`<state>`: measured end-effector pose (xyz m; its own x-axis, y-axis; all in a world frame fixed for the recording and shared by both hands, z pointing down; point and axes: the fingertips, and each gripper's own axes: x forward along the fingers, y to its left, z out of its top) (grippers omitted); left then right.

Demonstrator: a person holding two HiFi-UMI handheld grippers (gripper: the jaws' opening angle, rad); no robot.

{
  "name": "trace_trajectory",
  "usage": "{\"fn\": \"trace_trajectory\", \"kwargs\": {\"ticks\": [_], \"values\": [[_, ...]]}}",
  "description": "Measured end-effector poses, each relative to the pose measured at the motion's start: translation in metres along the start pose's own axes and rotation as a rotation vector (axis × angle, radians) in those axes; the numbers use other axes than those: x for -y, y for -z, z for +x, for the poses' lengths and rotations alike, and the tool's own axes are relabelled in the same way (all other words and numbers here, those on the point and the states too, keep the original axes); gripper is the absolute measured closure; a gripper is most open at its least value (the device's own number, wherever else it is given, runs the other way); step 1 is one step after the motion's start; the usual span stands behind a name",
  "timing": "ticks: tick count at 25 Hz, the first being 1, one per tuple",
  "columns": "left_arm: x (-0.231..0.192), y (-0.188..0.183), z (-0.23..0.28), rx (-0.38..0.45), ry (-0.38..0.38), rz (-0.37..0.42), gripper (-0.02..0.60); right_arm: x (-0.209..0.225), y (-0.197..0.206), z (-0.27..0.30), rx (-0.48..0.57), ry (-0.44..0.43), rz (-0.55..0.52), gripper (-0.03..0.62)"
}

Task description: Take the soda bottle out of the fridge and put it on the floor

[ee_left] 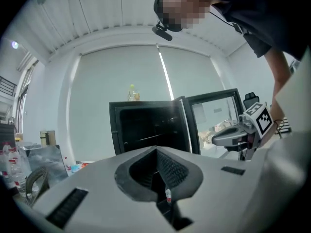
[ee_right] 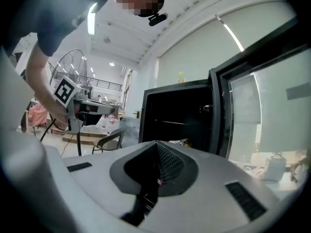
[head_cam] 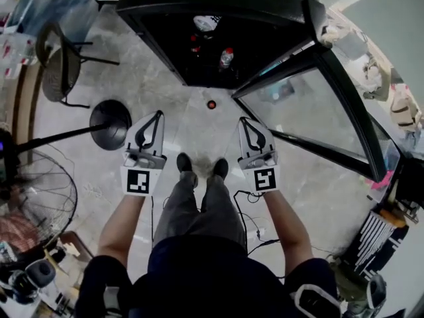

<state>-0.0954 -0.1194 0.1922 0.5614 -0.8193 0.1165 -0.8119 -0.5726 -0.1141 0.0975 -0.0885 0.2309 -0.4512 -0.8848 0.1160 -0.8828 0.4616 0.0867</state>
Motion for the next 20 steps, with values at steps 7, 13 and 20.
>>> {"fn": "trace_trajectory", "kwargs": {"ticks": [7,13,20], "values": [[0.004,-0.074,-0.004,0.05,-0.028,0.023,0.558,0.019,-0.071,-0.026,0.027,0.011,0.023,0.576],[0.005,-0.126,-0.019,0.097,-0.069,0.028,0.558,0.02,-0.127,-0.045,0.062,0.006,0.025,0.576],[0.008,-0.167,-0.048,0.12,-0.106,0.011,0.558,0.018,-0.188,-0.072,0.105,0.019,0.029,0.576]]}}
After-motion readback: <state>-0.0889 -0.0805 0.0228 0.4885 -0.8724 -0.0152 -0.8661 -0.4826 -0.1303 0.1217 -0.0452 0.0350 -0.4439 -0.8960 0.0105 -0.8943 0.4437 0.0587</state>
